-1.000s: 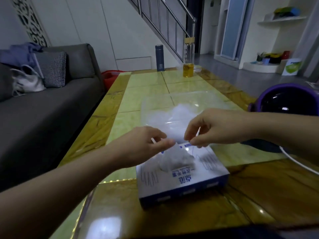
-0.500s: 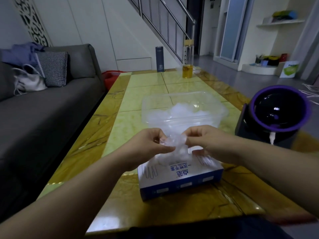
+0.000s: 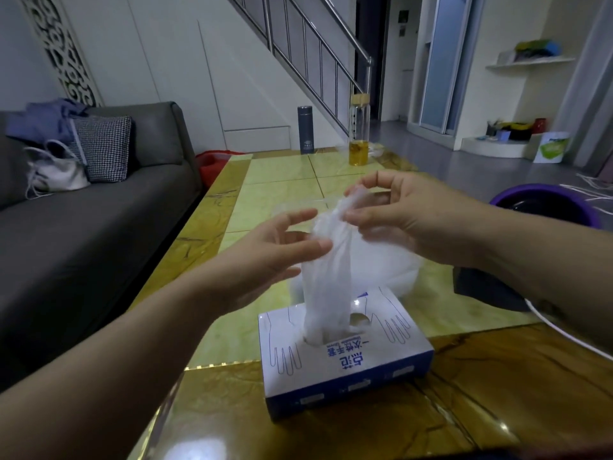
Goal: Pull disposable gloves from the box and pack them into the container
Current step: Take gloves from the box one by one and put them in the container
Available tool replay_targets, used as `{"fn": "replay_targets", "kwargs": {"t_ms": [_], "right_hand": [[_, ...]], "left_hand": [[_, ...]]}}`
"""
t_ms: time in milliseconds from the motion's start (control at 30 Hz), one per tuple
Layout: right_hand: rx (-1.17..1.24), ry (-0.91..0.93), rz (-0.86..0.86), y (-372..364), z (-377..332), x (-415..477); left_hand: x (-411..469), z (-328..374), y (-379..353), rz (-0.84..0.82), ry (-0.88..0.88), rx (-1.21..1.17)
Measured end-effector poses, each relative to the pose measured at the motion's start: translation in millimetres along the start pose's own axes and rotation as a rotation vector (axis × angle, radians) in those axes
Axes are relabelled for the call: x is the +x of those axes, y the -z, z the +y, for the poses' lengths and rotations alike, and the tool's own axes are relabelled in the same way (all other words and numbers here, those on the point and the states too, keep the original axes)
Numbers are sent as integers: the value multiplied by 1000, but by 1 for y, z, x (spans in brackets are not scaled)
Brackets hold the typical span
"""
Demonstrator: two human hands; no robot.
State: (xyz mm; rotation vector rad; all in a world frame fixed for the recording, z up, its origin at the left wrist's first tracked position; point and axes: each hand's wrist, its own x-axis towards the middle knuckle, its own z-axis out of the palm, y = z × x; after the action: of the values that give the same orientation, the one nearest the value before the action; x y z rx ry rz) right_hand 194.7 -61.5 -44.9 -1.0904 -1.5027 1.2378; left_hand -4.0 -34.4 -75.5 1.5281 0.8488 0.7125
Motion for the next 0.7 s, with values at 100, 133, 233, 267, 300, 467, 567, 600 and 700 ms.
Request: {"fn": "replay_targets", "kwargs": {"t_ms": [100, 133, 233, 267, 300, 467, 567, 600, 700], "right_hand": [[-8, 86, 12, 1, -10, 4], [-14, 117, 38, 2, -13, 5], [-163, 211, 83, 10, -22, 6], [-257, 232, 72, 11, -26, 6], [-344, 244, 62, 12, -28, 6], [-547, 354, 147, 7, -39, 10], [-569, 399, 176, 3, -42, 17], [-571, 387, 149, 1, -41, 21], [-572, 235, 17, 3, -34, 33]], "left_hand": [[4, 7, -2, 32, -70, -33], [4, 11, -2, 69, -108, -58], [7, 23, 4, 167, -219, -122], [8, 27, 7, 190, -243, -124], [10, 30, 9, 215, -259, -106], [23, 46, 21, 244, -272, -27], [31, 53, 27, 204, -246, -33], [34, 54, 31, 187, -228, -46], [41, 53, 38, 86, -112, -48]]}}
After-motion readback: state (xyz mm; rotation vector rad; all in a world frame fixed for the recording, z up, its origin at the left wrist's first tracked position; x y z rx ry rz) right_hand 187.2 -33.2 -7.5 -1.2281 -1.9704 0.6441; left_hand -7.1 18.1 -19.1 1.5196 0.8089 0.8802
